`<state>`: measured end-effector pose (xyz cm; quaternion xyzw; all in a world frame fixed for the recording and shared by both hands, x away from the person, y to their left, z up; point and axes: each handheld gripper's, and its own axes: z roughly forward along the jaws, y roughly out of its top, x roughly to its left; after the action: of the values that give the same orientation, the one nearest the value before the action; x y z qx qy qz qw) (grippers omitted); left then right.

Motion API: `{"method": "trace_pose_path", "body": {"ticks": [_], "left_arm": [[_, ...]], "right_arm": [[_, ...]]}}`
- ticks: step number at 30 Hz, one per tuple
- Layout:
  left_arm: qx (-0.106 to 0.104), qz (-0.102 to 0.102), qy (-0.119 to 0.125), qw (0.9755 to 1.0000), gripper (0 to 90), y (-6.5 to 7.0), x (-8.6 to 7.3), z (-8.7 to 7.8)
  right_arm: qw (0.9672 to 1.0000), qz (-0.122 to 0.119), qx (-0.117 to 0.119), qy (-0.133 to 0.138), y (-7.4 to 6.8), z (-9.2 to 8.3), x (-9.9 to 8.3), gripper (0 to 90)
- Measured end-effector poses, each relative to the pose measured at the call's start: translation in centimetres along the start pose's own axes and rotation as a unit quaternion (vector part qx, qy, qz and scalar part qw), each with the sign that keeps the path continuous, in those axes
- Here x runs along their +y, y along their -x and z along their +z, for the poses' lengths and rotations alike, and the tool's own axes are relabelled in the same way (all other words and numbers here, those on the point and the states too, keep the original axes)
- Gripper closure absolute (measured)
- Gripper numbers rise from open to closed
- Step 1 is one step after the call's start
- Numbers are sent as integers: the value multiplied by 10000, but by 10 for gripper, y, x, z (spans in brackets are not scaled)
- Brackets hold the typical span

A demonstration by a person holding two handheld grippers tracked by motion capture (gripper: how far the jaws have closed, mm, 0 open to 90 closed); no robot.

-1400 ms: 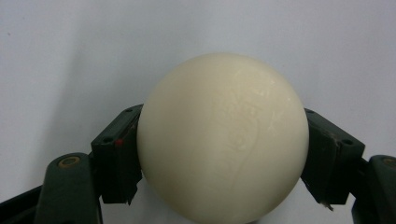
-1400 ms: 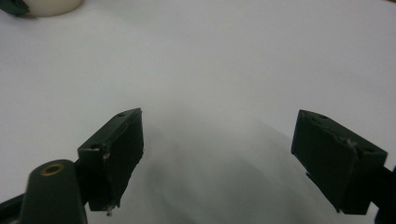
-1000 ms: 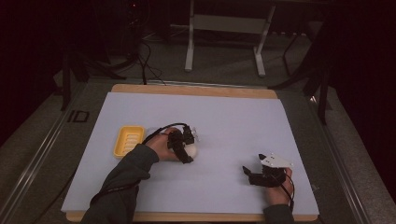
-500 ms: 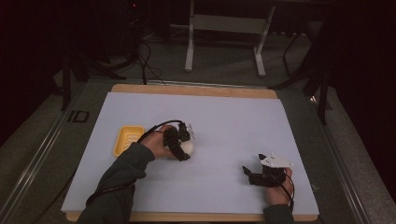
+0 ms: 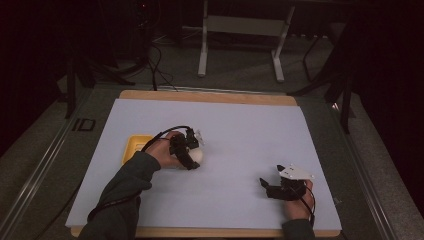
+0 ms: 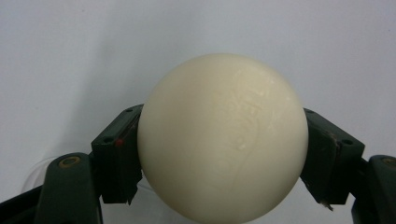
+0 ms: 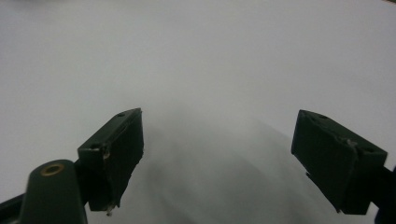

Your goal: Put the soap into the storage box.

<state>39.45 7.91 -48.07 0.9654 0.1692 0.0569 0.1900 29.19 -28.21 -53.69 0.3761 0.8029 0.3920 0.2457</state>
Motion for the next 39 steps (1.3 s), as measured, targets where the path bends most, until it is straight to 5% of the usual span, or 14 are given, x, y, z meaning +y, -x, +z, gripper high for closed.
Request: {"method": "trace_pose_path", "body": {"ticks": [39], "left_arm": [[206, -233, 30, 9995, 253, -13, -28, -28]], "right_arm": [[10000, 1, -10, -2, 0, 0, 0, 167]]}}
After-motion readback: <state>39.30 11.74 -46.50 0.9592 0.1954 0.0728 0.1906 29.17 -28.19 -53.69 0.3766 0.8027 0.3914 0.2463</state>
